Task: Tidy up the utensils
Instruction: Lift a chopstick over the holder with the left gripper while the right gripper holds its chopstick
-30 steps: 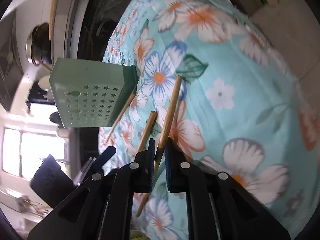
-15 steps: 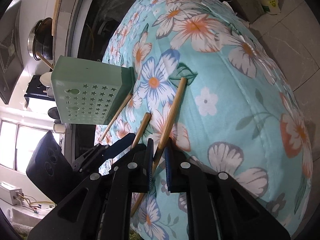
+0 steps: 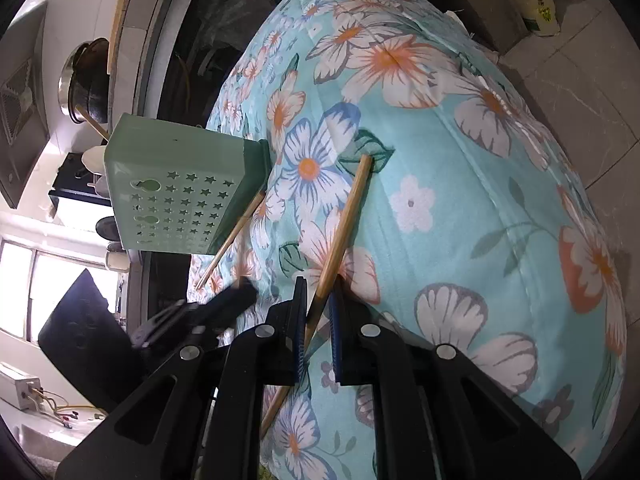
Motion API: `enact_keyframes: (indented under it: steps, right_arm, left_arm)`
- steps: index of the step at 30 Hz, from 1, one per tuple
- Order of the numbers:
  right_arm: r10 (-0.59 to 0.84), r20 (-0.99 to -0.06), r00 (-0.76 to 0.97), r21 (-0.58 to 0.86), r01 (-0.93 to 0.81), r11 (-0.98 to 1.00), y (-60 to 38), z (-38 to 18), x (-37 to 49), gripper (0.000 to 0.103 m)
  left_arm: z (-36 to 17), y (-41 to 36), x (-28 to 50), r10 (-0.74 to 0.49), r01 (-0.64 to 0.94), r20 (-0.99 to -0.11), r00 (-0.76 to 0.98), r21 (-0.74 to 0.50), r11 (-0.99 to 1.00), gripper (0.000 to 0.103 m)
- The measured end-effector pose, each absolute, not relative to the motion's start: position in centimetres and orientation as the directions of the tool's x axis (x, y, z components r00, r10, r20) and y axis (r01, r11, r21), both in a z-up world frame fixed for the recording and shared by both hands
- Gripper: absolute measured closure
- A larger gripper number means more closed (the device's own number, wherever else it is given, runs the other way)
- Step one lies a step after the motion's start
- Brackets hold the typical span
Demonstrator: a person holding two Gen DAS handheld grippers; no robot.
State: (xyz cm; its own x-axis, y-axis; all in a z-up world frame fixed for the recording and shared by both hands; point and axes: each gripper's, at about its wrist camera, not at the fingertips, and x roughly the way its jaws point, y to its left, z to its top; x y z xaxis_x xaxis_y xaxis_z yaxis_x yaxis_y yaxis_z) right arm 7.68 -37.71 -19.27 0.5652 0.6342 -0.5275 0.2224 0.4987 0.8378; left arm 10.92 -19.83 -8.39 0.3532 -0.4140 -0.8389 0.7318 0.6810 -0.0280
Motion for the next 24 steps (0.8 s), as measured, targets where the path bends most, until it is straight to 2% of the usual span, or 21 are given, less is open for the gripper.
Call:
enact_keyframes:
  steps: [6,15,24]
  right_arm:
    - [0.630,-0.532,0.567,0.835,0.226,0.502,-37.6,-19.2,7.7,0.094]
    - [0.630,-0.532,0.565,0.835,0.227,0.502,-37.6,-19.1,7.8,0.093]
    - [0.630,-0.533,0.565,0.834,0.227,0.503,-37.5,-19.1,7.8,0.093]
  left_arm:
    - [-3.8,-16.5,10.9,-0.505,0.696,-0.774,0.383,-0.118,0.708,0.098]
    - [4.4,-9.4,11.3,-0.652,0.625,-0.596,0.468,-0.299,0.721,0.097]
    - [11.1,-4.8,11.5,-0.653,0.589,-0.439,0.617,-0.292,0.754,0.098]
